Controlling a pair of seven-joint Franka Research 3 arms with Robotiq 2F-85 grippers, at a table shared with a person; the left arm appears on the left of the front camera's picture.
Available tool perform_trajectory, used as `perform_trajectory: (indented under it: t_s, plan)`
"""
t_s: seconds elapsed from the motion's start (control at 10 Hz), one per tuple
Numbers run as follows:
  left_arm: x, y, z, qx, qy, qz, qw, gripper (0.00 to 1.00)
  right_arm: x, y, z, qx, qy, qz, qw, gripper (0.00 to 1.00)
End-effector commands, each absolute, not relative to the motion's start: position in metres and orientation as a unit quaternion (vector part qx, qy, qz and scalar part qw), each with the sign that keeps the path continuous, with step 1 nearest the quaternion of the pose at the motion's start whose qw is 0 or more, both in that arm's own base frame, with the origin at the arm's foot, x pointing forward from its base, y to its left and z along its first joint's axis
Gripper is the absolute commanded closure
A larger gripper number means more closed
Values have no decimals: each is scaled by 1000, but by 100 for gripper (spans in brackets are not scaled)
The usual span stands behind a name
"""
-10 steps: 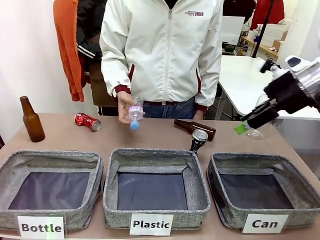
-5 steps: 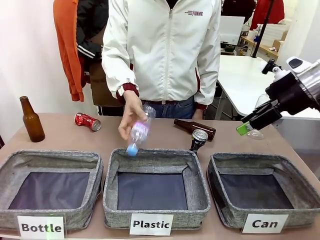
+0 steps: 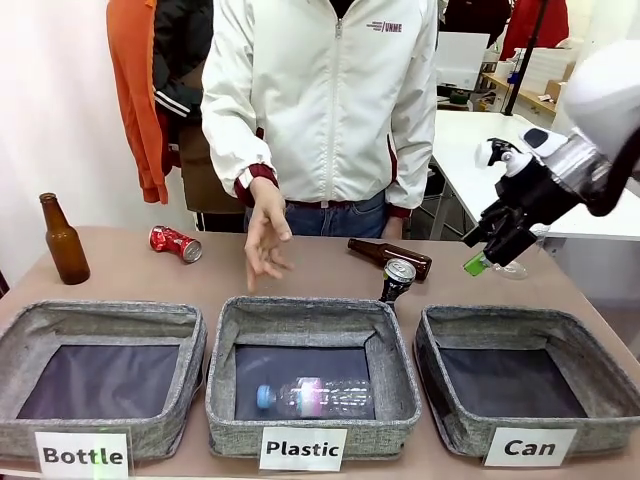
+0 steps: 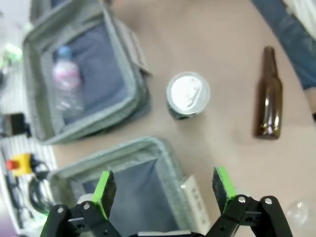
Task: Sort the can waste into the basket.
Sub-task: Pick up the can waste from the table and place it in the right Fabric basket.
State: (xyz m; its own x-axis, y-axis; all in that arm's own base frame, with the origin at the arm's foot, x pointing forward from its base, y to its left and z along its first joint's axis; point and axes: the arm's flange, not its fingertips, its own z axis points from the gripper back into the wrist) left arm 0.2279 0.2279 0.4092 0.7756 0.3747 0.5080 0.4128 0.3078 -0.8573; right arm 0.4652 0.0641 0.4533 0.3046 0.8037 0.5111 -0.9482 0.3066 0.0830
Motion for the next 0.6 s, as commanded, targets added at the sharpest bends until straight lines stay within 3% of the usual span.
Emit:
perform_trajectory:
  t_s: [0.0,0.5]
  plan:
    - [228,229,411,-590,-347,-20,728,0,498,59,438,192,-212,601,746,0]
    - [228,229,411,-590,-347,-20,728,0,569,64,359,224,-241,678,657,0]
